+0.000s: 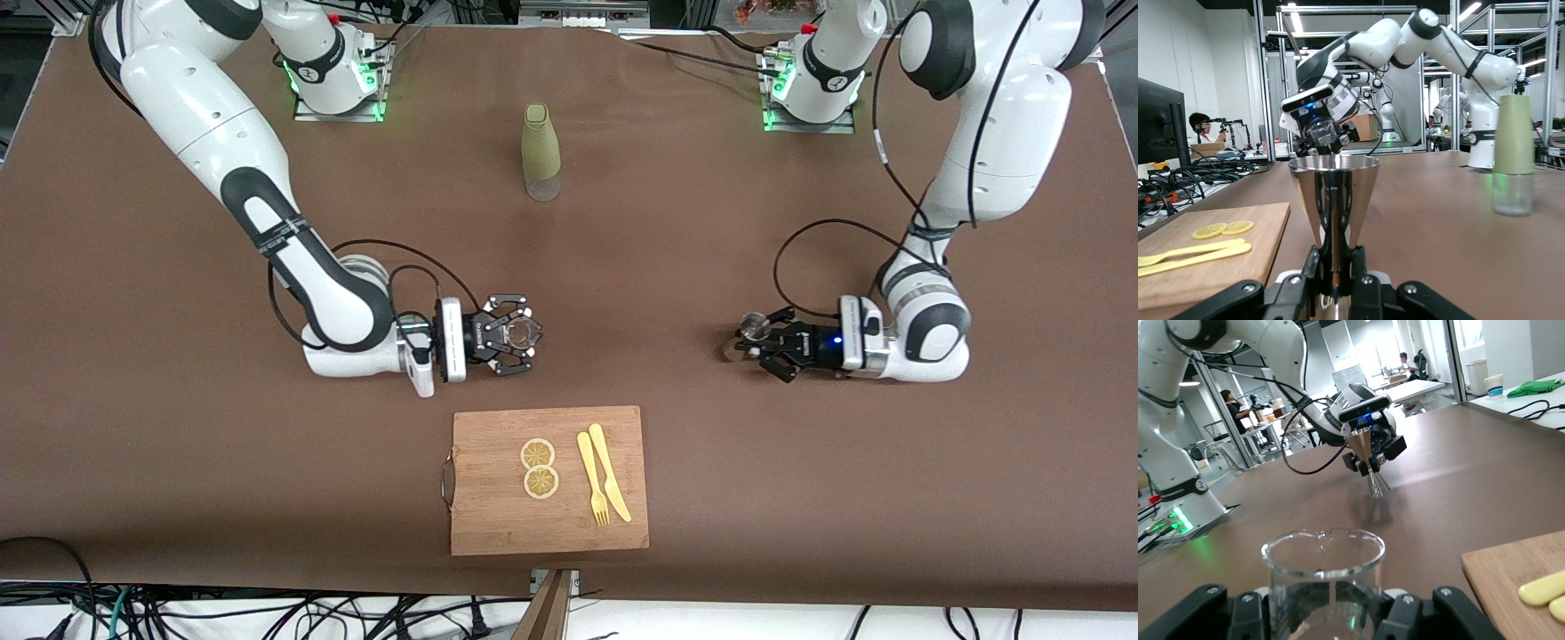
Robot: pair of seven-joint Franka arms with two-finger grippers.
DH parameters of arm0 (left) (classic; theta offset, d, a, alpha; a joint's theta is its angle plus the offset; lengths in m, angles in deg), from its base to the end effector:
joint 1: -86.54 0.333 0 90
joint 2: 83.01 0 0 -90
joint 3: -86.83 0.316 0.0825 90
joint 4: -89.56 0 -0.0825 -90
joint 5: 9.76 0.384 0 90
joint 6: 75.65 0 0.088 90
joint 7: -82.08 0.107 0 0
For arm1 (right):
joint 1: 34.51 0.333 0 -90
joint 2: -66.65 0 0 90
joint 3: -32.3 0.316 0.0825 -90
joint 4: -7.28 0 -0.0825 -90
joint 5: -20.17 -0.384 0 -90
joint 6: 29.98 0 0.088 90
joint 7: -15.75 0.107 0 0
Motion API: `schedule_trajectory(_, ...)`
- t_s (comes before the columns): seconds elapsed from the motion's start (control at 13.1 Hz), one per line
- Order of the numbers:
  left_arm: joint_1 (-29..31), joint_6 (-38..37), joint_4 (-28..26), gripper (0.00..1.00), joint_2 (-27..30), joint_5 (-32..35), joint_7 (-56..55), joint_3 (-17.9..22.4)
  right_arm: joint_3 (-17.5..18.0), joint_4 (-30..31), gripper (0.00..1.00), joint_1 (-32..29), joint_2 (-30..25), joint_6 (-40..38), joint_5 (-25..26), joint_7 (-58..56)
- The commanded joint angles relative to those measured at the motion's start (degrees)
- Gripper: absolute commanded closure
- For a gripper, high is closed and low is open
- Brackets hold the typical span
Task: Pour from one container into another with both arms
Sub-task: 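Lift the beaker with the right gripper while the left gripper lifts the jigger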
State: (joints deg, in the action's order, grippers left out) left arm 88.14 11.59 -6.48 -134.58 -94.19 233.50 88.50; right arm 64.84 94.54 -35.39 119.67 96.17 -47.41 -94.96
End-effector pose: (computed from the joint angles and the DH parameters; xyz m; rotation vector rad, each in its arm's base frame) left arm 0.6137 -0.0773 0.1067 1.1558 -1.3077 1.1925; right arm 0.6251 0.3383 0.1915 -1.4535 -1.2201 -0.7638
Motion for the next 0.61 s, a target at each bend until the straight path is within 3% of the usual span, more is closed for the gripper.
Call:
schedule_trajectory(0.0, -1.7, 6.1, -1.9, 1.00, 1.4, -4.0, 2.6, -2.5, 0.9, 0.1, 1.00, 2.5, -2.0, 6.2, 0.0, 2.9)
schedule_trajectory(0.38, -9.8, 15.3, -1.8, 1.00, 0.9, -14.9, 2.8, -5.2, 0.9, -0.8, 1.00, 8.3, -5.0, 14.9, 1.8, 7.9)
schedule_trajectory(0.53, -12.7, 18.9, -1.7, 1.00, 0.9, -19.5, 2.8, -6.2, 0.8, -2.8, 1.00, 10.3, -5.1, 16.7, 6.5, 10.7)
